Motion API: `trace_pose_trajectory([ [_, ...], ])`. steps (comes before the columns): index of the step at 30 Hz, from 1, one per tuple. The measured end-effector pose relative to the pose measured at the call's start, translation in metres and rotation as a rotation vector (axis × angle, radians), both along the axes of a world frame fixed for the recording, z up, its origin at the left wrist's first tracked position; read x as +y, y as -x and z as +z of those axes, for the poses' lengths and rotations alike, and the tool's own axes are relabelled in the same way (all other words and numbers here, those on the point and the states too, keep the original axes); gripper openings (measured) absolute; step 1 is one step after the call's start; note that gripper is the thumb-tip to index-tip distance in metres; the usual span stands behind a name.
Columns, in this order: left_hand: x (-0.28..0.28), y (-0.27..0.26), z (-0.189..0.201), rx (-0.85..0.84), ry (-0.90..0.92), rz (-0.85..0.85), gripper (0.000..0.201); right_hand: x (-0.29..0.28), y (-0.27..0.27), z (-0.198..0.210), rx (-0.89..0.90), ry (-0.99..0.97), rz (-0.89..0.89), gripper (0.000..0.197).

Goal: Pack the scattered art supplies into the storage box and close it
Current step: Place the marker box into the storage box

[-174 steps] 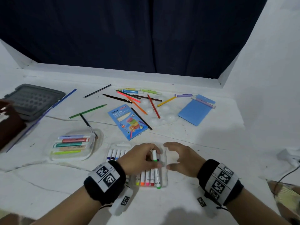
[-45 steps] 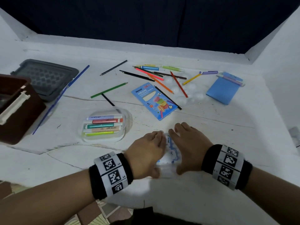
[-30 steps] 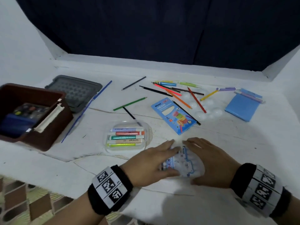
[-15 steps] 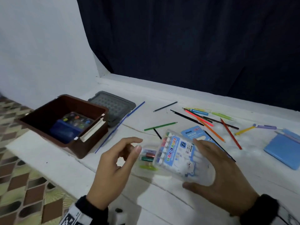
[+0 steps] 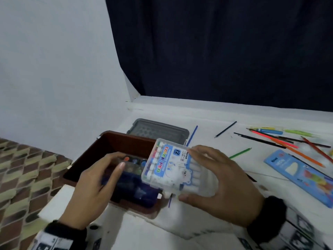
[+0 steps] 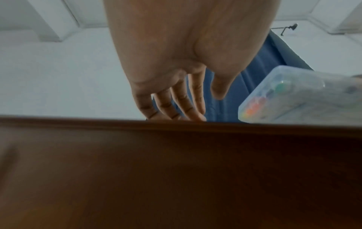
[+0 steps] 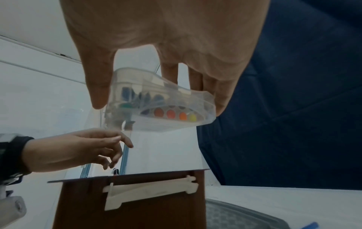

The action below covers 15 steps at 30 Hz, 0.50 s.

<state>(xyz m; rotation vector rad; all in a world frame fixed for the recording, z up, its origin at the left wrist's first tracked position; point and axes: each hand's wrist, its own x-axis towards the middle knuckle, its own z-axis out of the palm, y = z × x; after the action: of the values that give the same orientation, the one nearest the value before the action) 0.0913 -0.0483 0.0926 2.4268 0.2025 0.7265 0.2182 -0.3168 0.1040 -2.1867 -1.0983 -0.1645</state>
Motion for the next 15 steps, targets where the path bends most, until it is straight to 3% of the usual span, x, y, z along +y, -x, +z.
trace_pose_trajectory([
  [3, 0.058, -0.01, -0.008, 0.149, -0.115, -0.03, 0.026, 0.048, 0.0, -0.004, 0.025, 0.038, -0.004, 0.1],
  [6, 0.09, -0.02, -0.016, 0.229, -0.119, -0.061, 0.034, 0.086, -0.004, -0.007, 0.067, 0.168, 0.004, 0.104],
  [9, 0.102, -0.025, -0.028, 0.24, -0.032, -0.071, 0.036, 0.113, -0.008, -0.012, 0.019, 0.299, 0.026, 0.097],
  [15, 0.101, -0.025, -0.035, 0.295, -0.065, -0.088, 0.054, 0.137, -0.009, -0.024, -0.039, 0.573, 0.047, 0.077],
])
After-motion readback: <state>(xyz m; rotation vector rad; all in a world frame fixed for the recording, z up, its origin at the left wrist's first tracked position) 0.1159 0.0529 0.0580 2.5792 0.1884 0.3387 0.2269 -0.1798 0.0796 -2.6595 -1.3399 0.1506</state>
